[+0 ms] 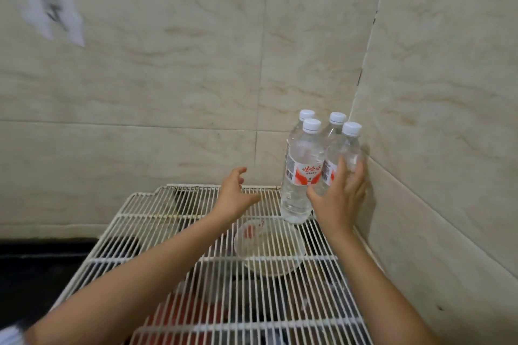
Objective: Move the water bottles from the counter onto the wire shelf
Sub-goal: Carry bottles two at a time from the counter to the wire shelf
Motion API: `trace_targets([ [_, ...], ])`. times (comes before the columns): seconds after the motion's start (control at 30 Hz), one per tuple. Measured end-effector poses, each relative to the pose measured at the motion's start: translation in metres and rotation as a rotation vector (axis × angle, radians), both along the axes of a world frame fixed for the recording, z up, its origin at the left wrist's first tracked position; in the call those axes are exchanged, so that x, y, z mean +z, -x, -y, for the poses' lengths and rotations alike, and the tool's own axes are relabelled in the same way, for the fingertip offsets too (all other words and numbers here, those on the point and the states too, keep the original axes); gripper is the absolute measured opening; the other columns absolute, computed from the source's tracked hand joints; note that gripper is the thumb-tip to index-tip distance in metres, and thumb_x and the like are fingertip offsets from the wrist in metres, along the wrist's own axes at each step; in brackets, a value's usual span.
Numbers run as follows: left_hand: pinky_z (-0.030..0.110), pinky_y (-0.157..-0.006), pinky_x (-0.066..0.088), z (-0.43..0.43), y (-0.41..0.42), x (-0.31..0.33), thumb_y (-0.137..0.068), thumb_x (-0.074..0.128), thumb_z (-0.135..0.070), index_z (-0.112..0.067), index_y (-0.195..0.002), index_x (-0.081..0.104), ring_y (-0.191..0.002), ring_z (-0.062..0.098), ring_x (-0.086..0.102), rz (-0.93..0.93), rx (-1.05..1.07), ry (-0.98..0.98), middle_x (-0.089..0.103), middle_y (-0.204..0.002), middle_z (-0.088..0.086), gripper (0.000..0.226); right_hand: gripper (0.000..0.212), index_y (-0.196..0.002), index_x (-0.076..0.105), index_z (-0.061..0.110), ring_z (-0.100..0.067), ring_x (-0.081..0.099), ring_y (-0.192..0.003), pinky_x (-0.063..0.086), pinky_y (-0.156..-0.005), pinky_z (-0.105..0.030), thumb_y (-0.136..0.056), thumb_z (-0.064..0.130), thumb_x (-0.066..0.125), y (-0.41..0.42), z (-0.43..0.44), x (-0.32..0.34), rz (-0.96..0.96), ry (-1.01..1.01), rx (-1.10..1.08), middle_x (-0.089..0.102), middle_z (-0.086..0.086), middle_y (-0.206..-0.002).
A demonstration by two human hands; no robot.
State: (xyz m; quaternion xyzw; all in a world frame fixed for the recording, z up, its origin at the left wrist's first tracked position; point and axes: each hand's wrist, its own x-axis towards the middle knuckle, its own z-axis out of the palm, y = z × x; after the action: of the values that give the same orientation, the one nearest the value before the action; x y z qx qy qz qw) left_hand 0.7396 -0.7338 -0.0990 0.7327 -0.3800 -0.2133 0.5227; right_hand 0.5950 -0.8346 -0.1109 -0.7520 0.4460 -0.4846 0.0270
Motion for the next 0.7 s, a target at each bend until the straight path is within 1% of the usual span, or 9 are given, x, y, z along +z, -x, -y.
trace_targets([
  [0.1,0.037,-0.102,0.039,-0.036,-0.014,0.008,-0.081,0.065,-0.011,-0.014,-0.138,0.032,-0.128,0.027,0.040,0.100,0.119,0.000,0.039,-0.139,0.016,0.066,0.080,-0.119,0.040,0.012,-0.037,0.026,-0.123,0.040,-0.092,-0.058,-0.054,0.027,0.085,-0.014,-0.014,-0.007,-0.143,0.176,0.097,0.030,-0.022,-0.135],
  [0.13,0.038,-0.104,0.038,-0.051,-0.019,0.010,-0.082,0.064,-0.012,-0.013,-0.138,0.033,-0.128,0.027,0.040,0.139,0.158,0.001,0.039,-0.139,0.017,0.064,0.079,-0.116,0.044,0.010,-0.037,0.026,-0.121,0.042,-0.090,-0.059,-0.052,0.027,0.086,-0.018,-0.020,-0.010,-0.211,0.197,0.149,0.036,-0.026,-0.133],
  [0.2,0.039,-0.106,0.036,-0.085,-0.028,0.013,-0.084,0.062,-0.012,-0.009,-0.137,0.034,-0.128,0.028,0.040,0.212,0.237,-0.008,0.038,-0.138,0.019,0.060,0.077,-0.112,0.051,0.008,-0.040,0.031,-0.121,0.045,-0.086,-0.059,-0.048,0.029,0.088,-0.026,-0.030,-0.018,-0.373,0.169,0.256,0.050,-0.033,-0.125],
  [0.27,0.038,-0.107,0.034,-0.128,-0.038,0.013,-0.084,0.060,-0.013,-0.007,-0.135,0.036,-0.128,0.030,0.039,0.259,0.336,-0.037,0.039,-0.138,0.020,0.057,0.074,-0.114,0.057,0.007,-0.045,0.042,-0.123,0.046,-0.087,-0.059,-0.051,0.033,0.087,-0.031,-0.044,-0.023,-0.551,0.152,0.341,0.052,-0.032,-0.126],
  [0.3,0.039,-0.108,0.033,-0.151,-0.042,0.011,-0.085,0.060,-0.015,-0.006,-0.135,0.037,-0.129,0.030,0.038,0.270,0.389,-0.061,0.040,-0.138,0.020,0.056,0.073,-0.121,0.055,0.008,-0.045,0.041,-0.126,0.042,-0.094,-0.059,-0.060,0.035,0.083,-0.034,-0.050,-0.024,-0.625,0.138,0.384,0.047,-0.031,-0.133],
  [0.37,0.043,-0.108,0.033,-0.206,-0.048,0.001,-0.085,0.059,-0.019,-0.008,-0.135,0.039,-0.129,0.032,0.037,0.296,0.525,-0.134,0.042,-0.137,0.020,0.055,0.069,-0.139,0.037,0.014,-0.037,0.020,-0.141,0.021,-0.112,-0.052,-0.082,0.041,0.062,-0.039,-0.067,-0.027,-0.732,0.087,0.525,0.023,-0.023,-0.151],
  [0.43,0.045,-0.104,0.035,-0.268,-0.046,-0.013,-0.084,0.059,-0.022,-0.010,-0.133,0.043,-0.126,0.035,0.039,0.337,0.682,-0.215,0.046,-0.133,0.020,0.053,0.065,-0.144,0.024,0.021,-0.028,0.007,-0.145,0.009,-0.117,-0.043,-0.089,0.048,0.046,-0.046,-0.087,-0.032,-0.795,0.057,0.669,0.009,-0.013,-0.156],
  [0.57,0.046,-0.102,0.034,-0.375,-0.011,-0.045,-0.084,0.059,-0.024,-0.011,-0.130,0.046,-0.122,0.038,0.040,0.332,0.966,-0.339,0.048,-0.131,0.019,0.050,0.063,-0.144,0.021,0.026,-0.024,0.007,-0.144,0.008,-0.117,-0.041,-0.090,0.057,0.034,-0.062,-0.140,-0.035,-0.964,0.101,0.869,0.008,-0.006,-0.157],
  [0.7,0.046,-0.103,0.033,-0.454,0.043,-0.071,-0.084,0.058,-0.022,-0.011,-0.129,0.046,-0.120,0.040,0.040,0.249,1.154,-0.430,0.046,-0.133,0.020,0.048,0.066,-0.141,0.033,0.020,-0.026,0.029,-0.137,0.026,-0.112,-0.038,-0.088,0.060,0.036,-0.085,-0.210,-0.018,-0.971,0.259,1.091,0.030,-0.012,-0.150],
])
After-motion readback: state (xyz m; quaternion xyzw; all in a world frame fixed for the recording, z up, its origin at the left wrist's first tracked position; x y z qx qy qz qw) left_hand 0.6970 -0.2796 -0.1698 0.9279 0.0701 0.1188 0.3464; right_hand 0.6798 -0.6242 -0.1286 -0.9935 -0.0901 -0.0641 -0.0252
